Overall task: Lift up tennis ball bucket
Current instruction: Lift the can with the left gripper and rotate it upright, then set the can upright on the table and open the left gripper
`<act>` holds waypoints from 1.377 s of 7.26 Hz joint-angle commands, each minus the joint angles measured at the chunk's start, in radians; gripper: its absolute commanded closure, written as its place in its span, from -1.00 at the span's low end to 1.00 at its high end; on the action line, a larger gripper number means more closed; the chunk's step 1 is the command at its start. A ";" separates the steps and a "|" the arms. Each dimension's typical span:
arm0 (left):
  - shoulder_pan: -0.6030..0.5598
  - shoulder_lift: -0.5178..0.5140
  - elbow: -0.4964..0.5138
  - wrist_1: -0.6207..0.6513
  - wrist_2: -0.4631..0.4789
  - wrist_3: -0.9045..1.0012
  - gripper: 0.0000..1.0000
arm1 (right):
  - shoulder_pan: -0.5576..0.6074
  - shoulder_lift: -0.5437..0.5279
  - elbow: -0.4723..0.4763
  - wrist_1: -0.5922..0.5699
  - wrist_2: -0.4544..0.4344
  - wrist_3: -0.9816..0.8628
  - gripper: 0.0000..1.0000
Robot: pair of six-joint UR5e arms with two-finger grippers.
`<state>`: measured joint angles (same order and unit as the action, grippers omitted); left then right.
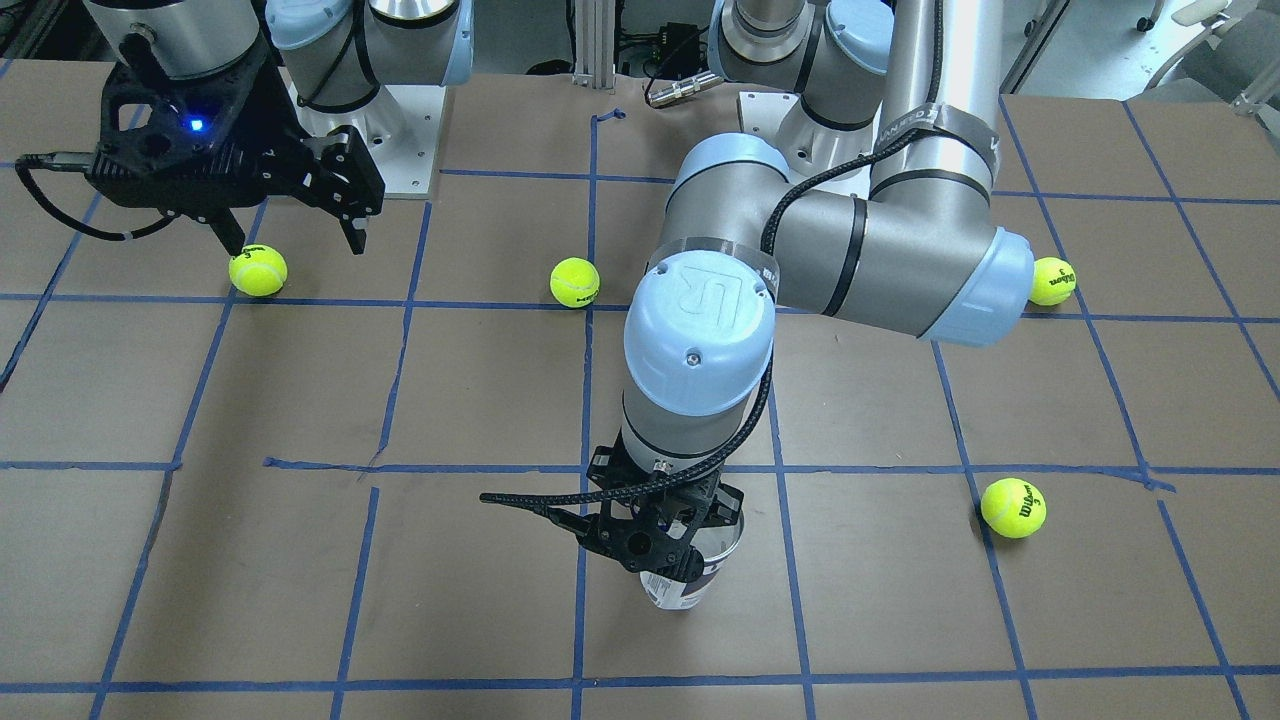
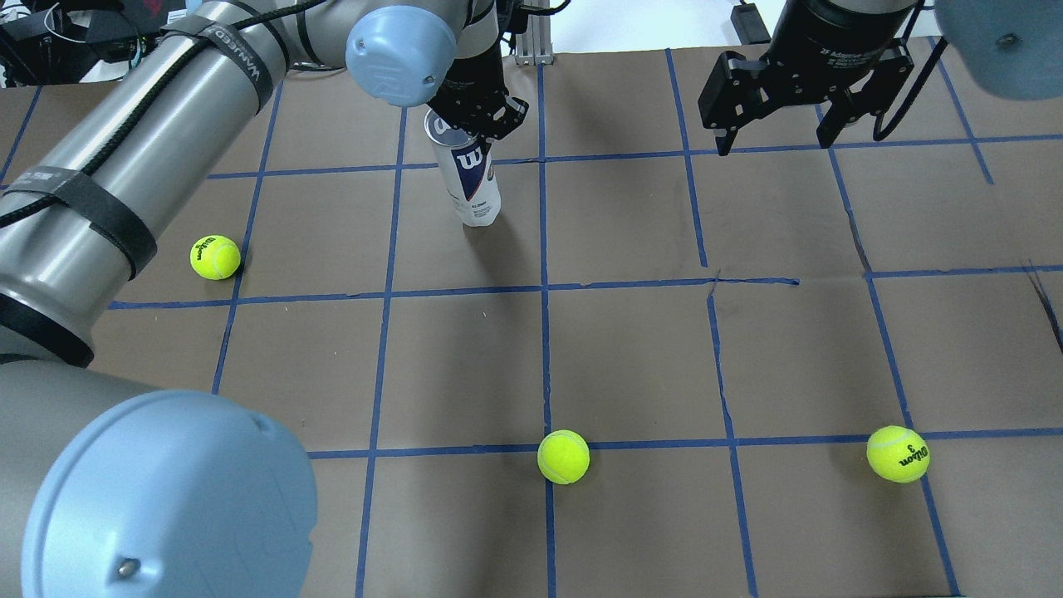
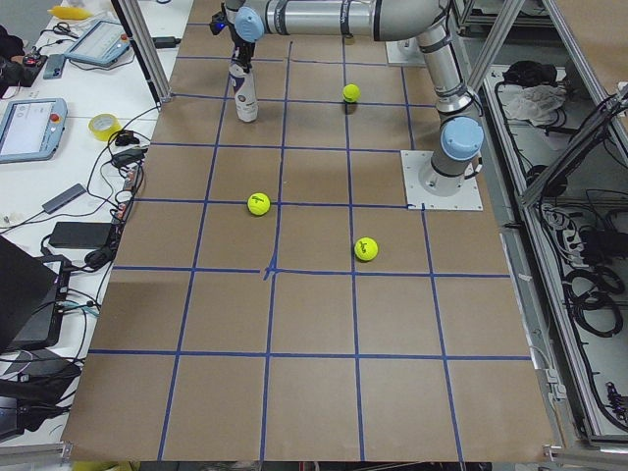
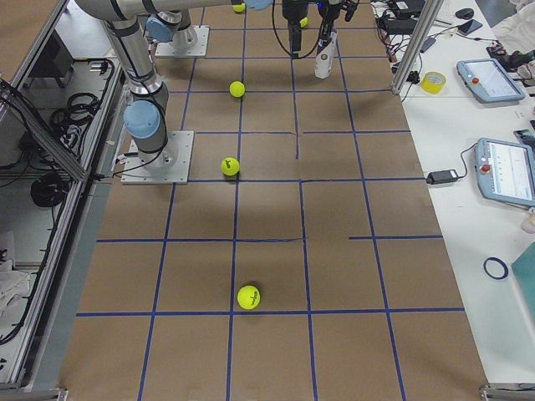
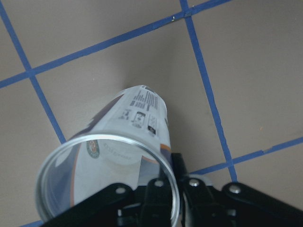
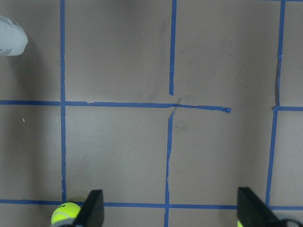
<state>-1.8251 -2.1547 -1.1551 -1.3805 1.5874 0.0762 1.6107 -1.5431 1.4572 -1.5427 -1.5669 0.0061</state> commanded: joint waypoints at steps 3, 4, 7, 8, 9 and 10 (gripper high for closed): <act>0.000 0.009 -0.008 0.005 -0.015 -0.016 -1.00 | 0.000 0.000 0.000 0.000 -0.004 0.000 -1.00; -0.002 0.019 -0.006 0.005 -0.014 -0.016 -1.00 | 0.000 0.000 0.000 0.000 -0.004 0.000 -1.00; -0.002 0.064 -0.002 0.001 -0.035 -0.024 -1.00 | 0.000 0.000 0.000 0.000 -0.004 0.000 -1.00; -0.002 0.088 0.002 -0.002 -0.070 -0.047 -1.00 | -0.005 0.000 0.000 0.001 -0.004 -0.011 -1.00; -0.005 0.125 0.003 -0.038 -0.076 -0.064 -1.00 | 0.000 -0.003 0.000 0.007 -0.007 -0.005 -1.00; -0.002 0.172 0.005 -0.125 -0.075 -0.065 -1.00 | 0.000 -0.012 0.000 0.012 -0.005 -0.006 -1.00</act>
<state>-1.8283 -2.0363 -1.1528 -1.4246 1.5181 0.0208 1.6096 -1.5472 1.4573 -1.5369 -1.5724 0.0005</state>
